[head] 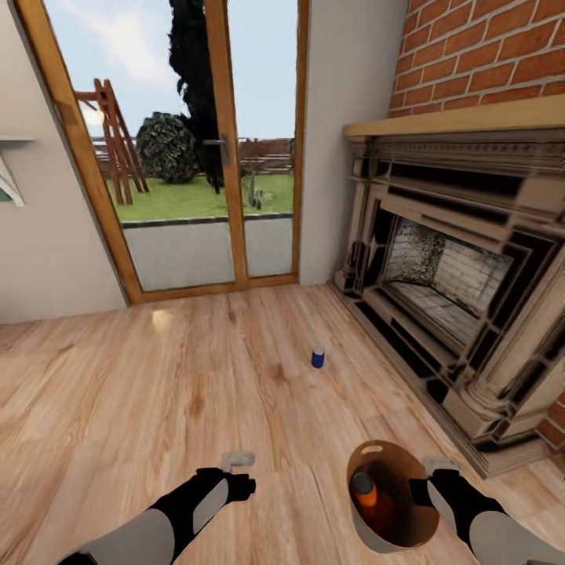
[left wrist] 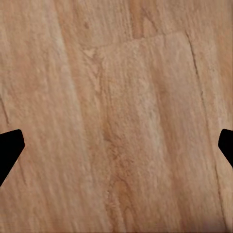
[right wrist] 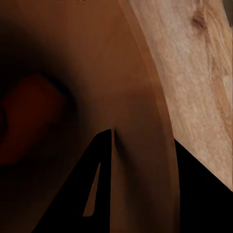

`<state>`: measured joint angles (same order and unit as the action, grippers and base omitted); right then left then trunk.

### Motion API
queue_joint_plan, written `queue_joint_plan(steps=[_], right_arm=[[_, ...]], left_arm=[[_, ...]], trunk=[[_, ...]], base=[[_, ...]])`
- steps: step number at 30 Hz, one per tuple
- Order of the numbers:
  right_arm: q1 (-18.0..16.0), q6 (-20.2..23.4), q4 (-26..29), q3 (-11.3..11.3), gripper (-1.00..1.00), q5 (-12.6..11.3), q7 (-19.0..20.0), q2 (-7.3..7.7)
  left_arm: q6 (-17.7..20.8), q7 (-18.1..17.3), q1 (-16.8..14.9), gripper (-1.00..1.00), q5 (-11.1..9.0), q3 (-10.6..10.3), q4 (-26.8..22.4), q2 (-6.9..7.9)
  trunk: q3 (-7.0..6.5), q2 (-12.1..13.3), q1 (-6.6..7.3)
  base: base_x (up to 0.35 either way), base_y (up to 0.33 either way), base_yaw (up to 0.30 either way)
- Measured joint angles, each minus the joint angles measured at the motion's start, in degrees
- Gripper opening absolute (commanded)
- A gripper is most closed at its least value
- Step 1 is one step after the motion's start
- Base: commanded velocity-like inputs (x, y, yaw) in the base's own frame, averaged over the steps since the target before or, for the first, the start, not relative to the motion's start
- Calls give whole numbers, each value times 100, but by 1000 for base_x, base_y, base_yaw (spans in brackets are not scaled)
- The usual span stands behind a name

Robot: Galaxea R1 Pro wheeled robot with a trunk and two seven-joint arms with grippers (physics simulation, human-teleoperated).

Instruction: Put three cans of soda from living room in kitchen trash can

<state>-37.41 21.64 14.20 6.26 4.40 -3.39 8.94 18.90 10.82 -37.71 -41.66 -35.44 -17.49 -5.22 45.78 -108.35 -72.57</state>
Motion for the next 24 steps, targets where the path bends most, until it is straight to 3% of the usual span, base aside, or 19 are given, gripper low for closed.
queue_joint_plan(steps=[5, 14, 24], right_arm=[[1, 1, -2, -7, -100, 8, -1, -11], [0, -1, 1, 8, -100, 7, 2, -15], [1, -1, -7, 0, -100, 0, 4, -52]], left_arm=[[0, 0, 0, 100, 0, -4, 0, -4], [-39, 0, 0, 100, 0, -6, 0, -5], [-51, 0, 0, 100, 0, -7, 0, -6]], trunk=[[0, 0, 0], [0, 0, 0], [0, 0, 0]], base=[[309, 188, -185], [308, 190, -46], [303, 197, -217]])
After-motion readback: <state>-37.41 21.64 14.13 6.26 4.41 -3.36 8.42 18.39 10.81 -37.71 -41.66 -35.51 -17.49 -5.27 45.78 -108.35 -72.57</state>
